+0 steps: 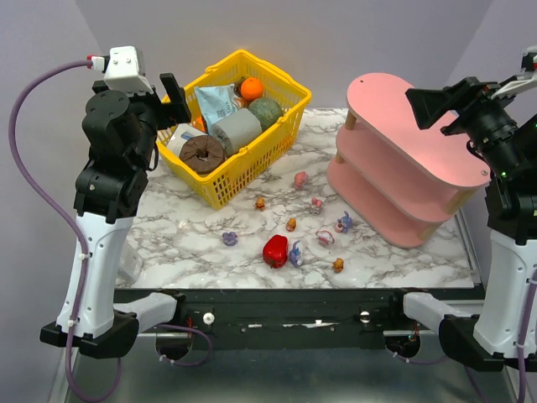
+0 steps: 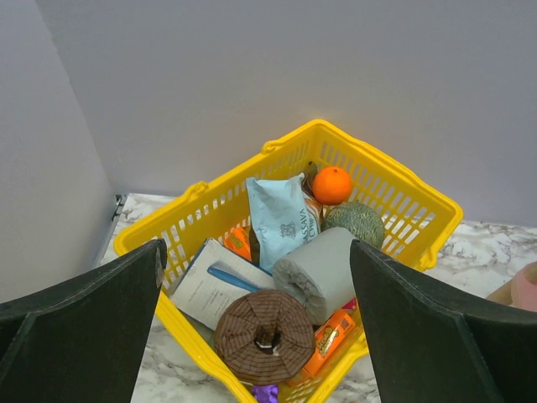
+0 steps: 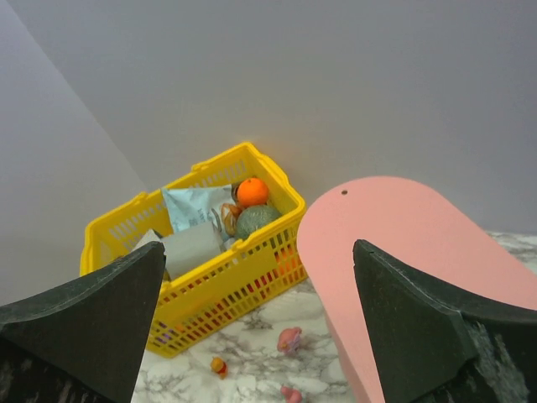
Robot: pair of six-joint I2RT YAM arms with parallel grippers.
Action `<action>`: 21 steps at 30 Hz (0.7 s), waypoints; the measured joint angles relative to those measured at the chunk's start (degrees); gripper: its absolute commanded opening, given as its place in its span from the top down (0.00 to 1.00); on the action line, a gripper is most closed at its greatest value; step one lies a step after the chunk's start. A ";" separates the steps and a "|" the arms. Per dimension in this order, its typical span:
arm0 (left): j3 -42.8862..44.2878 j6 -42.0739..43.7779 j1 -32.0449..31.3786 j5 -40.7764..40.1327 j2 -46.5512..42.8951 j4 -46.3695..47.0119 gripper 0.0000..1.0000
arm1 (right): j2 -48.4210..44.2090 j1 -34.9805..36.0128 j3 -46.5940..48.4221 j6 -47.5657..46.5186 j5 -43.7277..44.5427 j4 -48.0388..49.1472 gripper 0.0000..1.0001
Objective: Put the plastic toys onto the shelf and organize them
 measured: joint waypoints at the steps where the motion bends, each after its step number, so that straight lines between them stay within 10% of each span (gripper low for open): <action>1: -0.31 0.04 0.00 0.52 -0.17 -0.15 0.01 | -0.94 0.00 -1.75 -0.37 -1.03 0.22 0.00; 11: -7.19 0.22 0.00 9.57 -2.43 0.63 0.01 | -9.16 14.38 -20.11 -6.73 -9.16 4.33 0.00; 21: -13.07 -0.02 0.00 18.67 -4.85 3.61 0.01 | -9.55 42.29 -31.15 -5.18 17.68 0.85 0.09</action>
